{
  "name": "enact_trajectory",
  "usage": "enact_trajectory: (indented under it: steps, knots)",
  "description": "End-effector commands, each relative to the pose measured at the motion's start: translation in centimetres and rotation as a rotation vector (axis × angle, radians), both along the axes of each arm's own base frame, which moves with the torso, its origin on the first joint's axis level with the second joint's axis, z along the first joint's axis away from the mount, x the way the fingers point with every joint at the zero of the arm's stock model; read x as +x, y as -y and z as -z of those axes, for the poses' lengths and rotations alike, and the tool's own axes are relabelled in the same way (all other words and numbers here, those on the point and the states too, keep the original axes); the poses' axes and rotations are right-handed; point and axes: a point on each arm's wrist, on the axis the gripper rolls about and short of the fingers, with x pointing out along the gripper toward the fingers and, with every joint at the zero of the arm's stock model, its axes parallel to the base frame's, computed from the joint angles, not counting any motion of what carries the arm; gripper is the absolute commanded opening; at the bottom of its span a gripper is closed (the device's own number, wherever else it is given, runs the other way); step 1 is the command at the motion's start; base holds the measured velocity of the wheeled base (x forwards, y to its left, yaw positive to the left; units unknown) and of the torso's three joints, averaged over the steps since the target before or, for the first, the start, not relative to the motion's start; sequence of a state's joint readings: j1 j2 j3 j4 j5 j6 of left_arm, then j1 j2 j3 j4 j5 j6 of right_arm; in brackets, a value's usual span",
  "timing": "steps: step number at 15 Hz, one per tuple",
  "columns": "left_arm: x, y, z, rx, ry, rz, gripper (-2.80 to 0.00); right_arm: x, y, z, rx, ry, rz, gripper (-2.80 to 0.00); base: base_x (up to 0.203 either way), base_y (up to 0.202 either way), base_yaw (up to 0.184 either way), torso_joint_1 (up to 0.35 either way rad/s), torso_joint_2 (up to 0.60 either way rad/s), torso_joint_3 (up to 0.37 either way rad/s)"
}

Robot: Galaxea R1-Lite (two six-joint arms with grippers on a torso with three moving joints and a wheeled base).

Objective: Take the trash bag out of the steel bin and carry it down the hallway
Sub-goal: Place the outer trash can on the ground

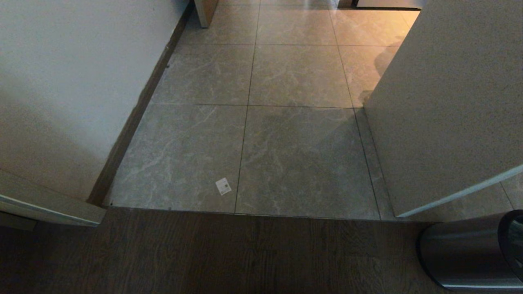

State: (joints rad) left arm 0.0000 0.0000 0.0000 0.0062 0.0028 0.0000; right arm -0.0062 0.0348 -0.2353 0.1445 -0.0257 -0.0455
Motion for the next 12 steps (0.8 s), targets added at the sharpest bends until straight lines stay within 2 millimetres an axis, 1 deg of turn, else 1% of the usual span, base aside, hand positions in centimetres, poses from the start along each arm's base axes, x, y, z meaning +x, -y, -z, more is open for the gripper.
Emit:
enact_trajectory:
  steps: [1,3,4,5,9,12]
  knots:
    - [0.0,0.0,0.0,0.0,0.0,0.0,-2.8,-1.2,0.0,-4.8,-0.003,-0.06,0.006,-2.8,0.0,0.0,0.0,0.0,0.0,0.0]
    - [0.0,0.0,0.0,0.0,0.0,0.0,-2.8,-1.1,0.1,-7.3,-0.006,-0.176,0.025,-2.8,0.0,0.0,0.0,0.0,0.0,0.0]
    - [0.0,0.0,0.0,0.0,0.0,0.0,-2.8,-0.9,0.1,-8.1,-0.011,-0.219,0.045,-2.8,0.0,0.0,0.0,0.0,0.0,0.0]
    - [0.0,0.0,0.0,0.0,0.0,0.0,-2.8,-0.4,0.2,-8.5,-0.017,-0.267,0.086,-2.8,0.0,0.0,0.0,0.0,0.0,0.0]
    - [0.0,0.0,0.0,0.0,0.0,0.0,-2.8,2.9,0.8,-10.0,-0.075,-0.455,0.352,-2.8,0.0,0.0,0.0,0.0,0.0,0.0]
    - [0.0,0.0,0.0,0.0,0.0,0.0,-2.8,5.3,1.0,-9.7,-0.106,-0.611,0.447,-2.8,0.0,0.0,0.0,0.0,0.0,0.0]
